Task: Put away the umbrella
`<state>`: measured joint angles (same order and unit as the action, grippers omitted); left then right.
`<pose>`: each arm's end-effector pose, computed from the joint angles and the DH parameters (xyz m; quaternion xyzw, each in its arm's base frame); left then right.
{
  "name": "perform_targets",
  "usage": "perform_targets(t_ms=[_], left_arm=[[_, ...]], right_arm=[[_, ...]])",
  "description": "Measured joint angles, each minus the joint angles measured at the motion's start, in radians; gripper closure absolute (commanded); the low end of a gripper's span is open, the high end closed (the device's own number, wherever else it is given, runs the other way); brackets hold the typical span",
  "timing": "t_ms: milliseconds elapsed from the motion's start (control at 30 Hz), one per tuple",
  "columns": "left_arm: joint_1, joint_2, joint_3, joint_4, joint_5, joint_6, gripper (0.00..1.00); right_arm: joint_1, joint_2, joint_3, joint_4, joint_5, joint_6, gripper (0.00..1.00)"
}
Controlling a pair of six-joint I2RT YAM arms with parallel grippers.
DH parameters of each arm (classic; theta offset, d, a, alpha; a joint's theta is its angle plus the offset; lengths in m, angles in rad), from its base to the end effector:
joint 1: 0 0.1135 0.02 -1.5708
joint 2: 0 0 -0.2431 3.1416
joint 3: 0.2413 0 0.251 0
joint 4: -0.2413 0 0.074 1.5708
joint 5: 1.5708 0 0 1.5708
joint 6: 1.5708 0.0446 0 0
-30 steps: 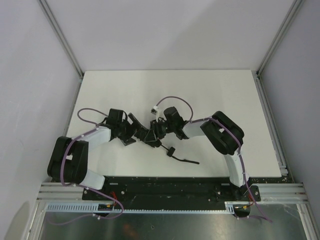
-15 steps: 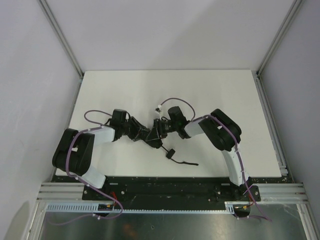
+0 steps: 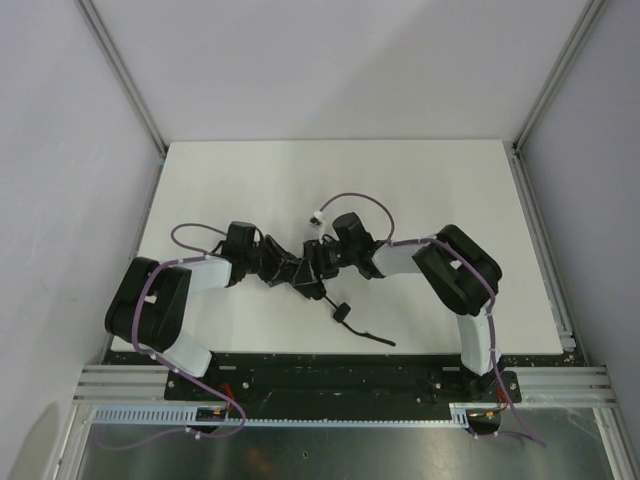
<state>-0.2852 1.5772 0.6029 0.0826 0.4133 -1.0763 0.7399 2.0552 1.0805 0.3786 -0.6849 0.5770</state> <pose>0.2639 -0.0960 0.0993 -0.2925 0.8779 -0.3555 0.1316 0.2834 0.2969 0.0997 -0.2244 0.8167 0.5046 0.1673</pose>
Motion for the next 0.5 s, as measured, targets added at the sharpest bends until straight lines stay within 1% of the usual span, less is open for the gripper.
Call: perform_targets(t_ms=[33, 233, 367, 500], left_arm=[[0.000, 0.000, 0.000, -0.003, -0.001, 0.000, 1.00], [-0.006, -0.009, 0.003, -0.027, -0.022, 0.000, 1.00], [-0.010, -0.010, 0.017, -0.054, -0.032, 0.000, 1.00], [-0.015, -0.009, 0.027, -0.075, -0.043, 0.000, 1.00]], right_arm=[[0.015, -0.039, -0.007, -0.040, 0.047, -0.048, 0.24], [0.077, -0.141, -0.024, -0.187, 0.253, -0.216, 0.17], [0.142, -0.166, -0.020, -0.254, 0.417, -0.315, 0.17], [0.219, -0.165, 0.009, -0.314, 0.581, -0.391, 0.20]])
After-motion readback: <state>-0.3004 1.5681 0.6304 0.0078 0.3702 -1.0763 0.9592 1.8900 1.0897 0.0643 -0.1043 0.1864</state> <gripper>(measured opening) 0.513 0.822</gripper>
